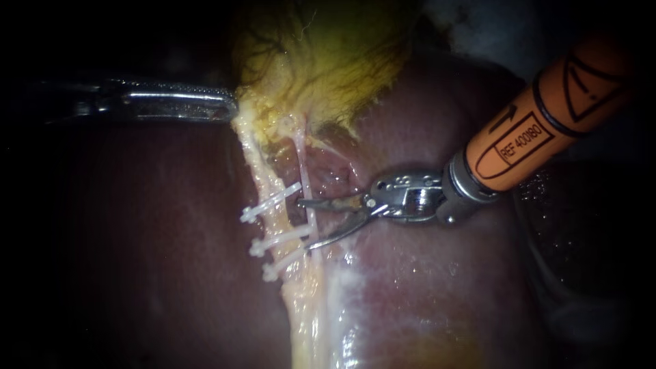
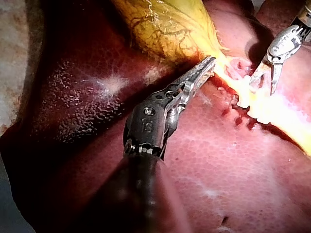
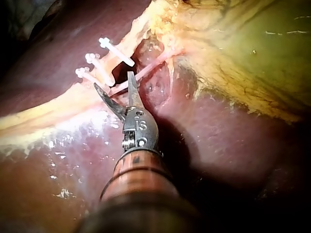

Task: Go to the cutting position left tube

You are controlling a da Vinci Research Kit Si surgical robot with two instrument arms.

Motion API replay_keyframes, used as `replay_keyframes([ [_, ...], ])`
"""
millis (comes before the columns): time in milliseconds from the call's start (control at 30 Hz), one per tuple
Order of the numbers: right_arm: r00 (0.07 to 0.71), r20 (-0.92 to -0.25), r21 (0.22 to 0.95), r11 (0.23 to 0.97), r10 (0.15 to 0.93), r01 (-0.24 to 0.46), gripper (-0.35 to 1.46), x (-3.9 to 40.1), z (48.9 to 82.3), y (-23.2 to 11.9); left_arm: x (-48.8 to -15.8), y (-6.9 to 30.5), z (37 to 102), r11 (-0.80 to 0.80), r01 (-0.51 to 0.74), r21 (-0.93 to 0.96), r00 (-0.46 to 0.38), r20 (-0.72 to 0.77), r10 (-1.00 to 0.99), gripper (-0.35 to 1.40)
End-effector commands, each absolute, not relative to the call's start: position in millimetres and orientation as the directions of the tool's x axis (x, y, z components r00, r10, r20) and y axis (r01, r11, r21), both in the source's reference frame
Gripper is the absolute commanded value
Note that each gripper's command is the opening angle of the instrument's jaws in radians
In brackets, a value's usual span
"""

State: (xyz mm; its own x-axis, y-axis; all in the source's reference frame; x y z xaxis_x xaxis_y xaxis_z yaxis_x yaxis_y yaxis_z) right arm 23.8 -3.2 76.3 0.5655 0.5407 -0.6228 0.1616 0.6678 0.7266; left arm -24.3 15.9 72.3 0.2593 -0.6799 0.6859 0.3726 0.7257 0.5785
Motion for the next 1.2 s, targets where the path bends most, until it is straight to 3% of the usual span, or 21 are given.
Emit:
replay_keyframes([
  [33, 0.567, -0.623, 0.727, 0.666, 0.539, 0.165, 1.24, 23.8, 76.4, -3.1, -24.3, 15.9, 72.3, 0.726, 0.373, 0.578, 0.259, 0.686, -0.68, -0.35],
  [767, 0.502, -0.577, 0.815, 0.494, 0.645, 0.302, 1.24, 28.4, 76.7, -3.2, -24.5, 15.8, 72.5, 0.726, 0.374, 0.577, 0.259, 0.686, -0.679, -0.35],
  [1200, 0.479, -0.552, 0.834, 0.456, 0.683, 0.311, 1.22, 32.3, 77.6, -5.2, -24.6, 15.9, 72.6, 0.726, 0.374, 0.577, 0.259, 0.686, -0.679, -0.35],
])
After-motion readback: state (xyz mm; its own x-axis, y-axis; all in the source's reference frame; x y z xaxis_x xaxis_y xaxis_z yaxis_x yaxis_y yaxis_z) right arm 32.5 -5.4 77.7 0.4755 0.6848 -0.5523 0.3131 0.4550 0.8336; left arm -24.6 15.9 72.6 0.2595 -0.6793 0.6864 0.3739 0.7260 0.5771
